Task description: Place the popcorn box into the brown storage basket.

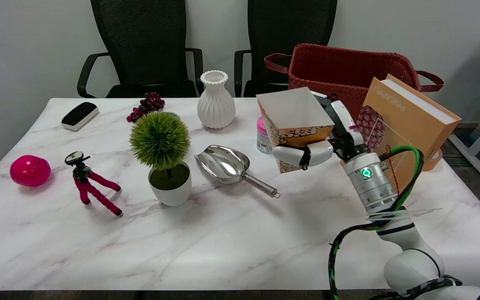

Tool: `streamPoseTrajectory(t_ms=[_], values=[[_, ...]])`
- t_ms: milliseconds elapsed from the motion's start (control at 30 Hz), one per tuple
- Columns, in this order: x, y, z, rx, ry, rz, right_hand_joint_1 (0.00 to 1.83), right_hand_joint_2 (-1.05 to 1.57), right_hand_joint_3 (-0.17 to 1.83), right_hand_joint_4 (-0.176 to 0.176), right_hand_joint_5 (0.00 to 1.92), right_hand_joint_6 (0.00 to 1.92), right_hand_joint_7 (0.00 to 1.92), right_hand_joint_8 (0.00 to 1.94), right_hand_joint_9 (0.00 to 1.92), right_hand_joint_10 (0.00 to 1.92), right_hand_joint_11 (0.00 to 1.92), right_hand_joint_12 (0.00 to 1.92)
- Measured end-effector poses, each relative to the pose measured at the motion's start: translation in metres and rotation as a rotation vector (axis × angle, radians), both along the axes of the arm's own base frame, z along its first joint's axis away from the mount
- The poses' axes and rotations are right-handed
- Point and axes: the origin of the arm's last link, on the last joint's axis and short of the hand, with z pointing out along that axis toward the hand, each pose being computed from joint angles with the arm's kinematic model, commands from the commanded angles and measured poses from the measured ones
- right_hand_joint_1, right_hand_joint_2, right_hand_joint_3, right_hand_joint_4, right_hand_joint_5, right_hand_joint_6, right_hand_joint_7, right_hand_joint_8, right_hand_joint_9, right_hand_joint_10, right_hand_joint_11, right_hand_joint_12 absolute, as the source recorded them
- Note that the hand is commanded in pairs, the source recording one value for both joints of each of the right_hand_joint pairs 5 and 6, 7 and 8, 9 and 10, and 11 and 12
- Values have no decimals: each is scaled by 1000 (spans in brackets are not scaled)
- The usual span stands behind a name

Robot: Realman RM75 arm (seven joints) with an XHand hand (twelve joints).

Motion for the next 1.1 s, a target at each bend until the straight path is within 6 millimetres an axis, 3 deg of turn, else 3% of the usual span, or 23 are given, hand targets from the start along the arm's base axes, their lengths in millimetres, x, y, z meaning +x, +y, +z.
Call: streamPoseTrajectory(t_ms=[433, 767, 933, 1100], values=[[32, -16, -34, -11, 75, 56, 1162, 65, 794, 0, 632, 632, 935, 935, 450, 450, 927, 927], [62, -35, -38, -67, 103, 112, 1170, 36, 772, 0, 543, 543, 865, 865, 380, 380, 855, 855], [81, -48, -36, -94, 113, 144, 1142, 68, 651, 0, 513, 513, 1061, 1061, 414, 414, 934, 934], [100, -61, -33, -112, 123, 173, 1134, 72, 647, 0, 519, 519, 1120, 1120, 506, 506, 1091, 1091]])
